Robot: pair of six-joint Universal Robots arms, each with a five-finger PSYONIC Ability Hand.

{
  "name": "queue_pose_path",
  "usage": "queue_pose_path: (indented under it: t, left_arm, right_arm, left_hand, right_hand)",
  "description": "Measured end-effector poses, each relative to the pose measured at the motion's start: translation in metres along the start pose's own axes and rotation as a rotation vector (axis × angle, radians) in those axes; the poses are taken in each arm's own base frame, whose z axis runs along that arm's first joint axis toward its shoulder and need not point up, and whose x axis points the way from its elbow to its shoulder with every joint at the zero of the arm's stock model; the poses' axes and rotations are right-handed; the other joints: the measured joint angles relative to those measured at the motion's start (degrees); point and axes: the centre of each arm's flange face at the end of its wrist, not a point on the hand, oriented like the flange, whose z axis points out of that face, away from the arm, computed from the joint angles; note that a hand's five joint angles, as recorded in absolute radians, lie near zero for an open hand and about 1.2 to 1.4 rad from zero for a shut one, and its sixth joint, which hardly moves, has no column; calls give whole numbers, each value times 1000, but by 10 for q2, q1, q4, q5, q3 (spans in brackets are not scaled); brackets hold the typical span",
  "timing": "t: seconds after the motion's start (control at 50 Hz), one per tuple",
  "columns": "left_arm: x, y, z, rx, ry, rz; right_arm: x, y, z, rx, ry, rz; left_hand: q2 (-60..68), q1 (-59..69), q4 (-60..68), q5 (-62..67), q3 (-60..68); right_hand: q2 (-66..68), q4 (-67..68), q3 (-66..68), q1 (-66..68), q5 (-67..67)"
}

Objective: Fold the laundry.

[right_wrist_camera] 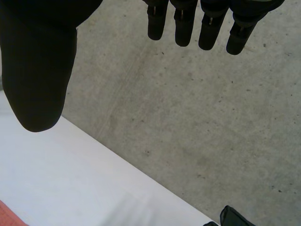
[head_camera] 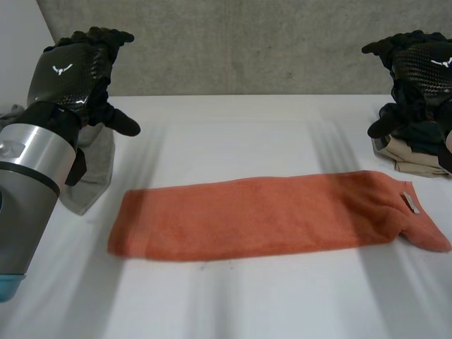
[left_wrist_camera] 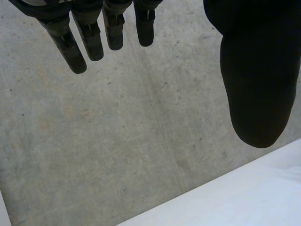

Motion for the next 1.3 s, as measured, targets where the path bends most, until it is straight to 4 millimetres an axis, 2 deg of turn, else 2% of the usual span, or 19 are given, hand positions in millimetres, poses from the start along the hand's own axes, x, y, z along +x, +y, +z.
queue_pose_path:
  t: [0.08, 0.26, 0.3, 0.32, 0.34, 0.38, 0.42, 0.44, 0.54, 0.68, 0.94, 1.04, 1.08, 1.12, 1.16, 1.3]
  left_arm:
    - [0, 0, 0, 0, 0, 0]
    - [0, 5, 1, -11, 1, 0]
    - [0, 7, 2, -18, 1, 0]
    - [0, 8, 2, -20, 1, 0]
    - [0, 9, 3, -25, 1, 1]
    - [0, 12, 3, -32, 1, 1]
    - [0, 14, 4, -38, 0, 1]
    - [0, 16, 4, -44, 0, 1]
    - [0, 23, 6, -64, -1, 2]
    - [0, 31, 7, -89, -1, 4]
    - [1, 37, 8, -105, 1, 4]
    - [1, 36, 8, -104, 1, 4]
    - [1, 36, 8, -104, 1, 4]
    - [1, 36, 8, -105, 1, 4]
    - [1, 36, 8, -105, 0, 4]
    - [1, 36, 7, -105, 0, 4]
  right_arm:
    - [1, 9, 4, -44, 4, -22]
    - [11, 69, 10, -289, 77, -168]
    - [20, 91, 8, -365, 103, -212]
    - [22, 93, 8, -374, 106, -216]
    - [31, 108, 6, -414, 126, -236]
    - [43, 124, 3, -453, 149, -247]
    - [51, 133, 1, -469, 163, -248]
    - [62, 144, -3, -488, 177, -242]
    - [83, 166, -14, -517, 185, -205]
    - [94, 182, -25, -534, 158, -153]
    - [96, 210, -19, -569, 101, -107]
    - [96, 214, -18, -572, 102, -108]
    - [97, 215, -17, -571, 104, -109]
    - [97, 216, -17, -570, 106, -109]
    - [98, 216, -16, -571, 108, -110]
    - [108, 218, -13, -576, 138, -126]
  left_hand:
    - [0, 0, 0, 0, 0]
    - [0, 0, 0, 0, 0]
    - [0, 0, 0, 0, 0]
    - [0, 0, 0, 0, 0]
    - [0, 0, 0, 0, 0]
    - [0, 0, 0, 0, 0]
    - [0, 0, 0, 0, 0]
    - [0, 0, 0, 0, 0]
    - [0, 0, 0, 0, 0]
    - [0, 0, 0, 0, 0]
    - [0, 0, 0, 0, 0]
    - [0, 0, 0, 0, 0]
    - [0, 0, 0, 0, 0]
    - [0, 0, 0, 0, 0]
    - [0, 0, 0, 0, 0]
    - [0, 0, 0, 0, 0]
  right_hand:
    - [0, 0, 0, 0, 0]
    - [0, 0, 0, 0, 0]
    - [0, 0, 0, 0, 0]
    - [0, 0, 0, 0, 0]
    - [0, 0, 0, 0, 0]
    - [0, 0, 0, 0, 0]
    - [0, 0, 0, 0, 0]
    - [0, 0, 0, 0, 0]
    - [1, 0, 0, 0, 0]
    - [6, 6, 7, 5, 5]
    - [126, 126, 128, 122, 125]
    - [205, 204, 205, 198, 196]
    - [287, 283, 285, 284, 277]
    - [438, 434, 434, 423, 426]
    - [527, 524, 523, 499, 510]
    - [554, 565, 562, 499, 529]
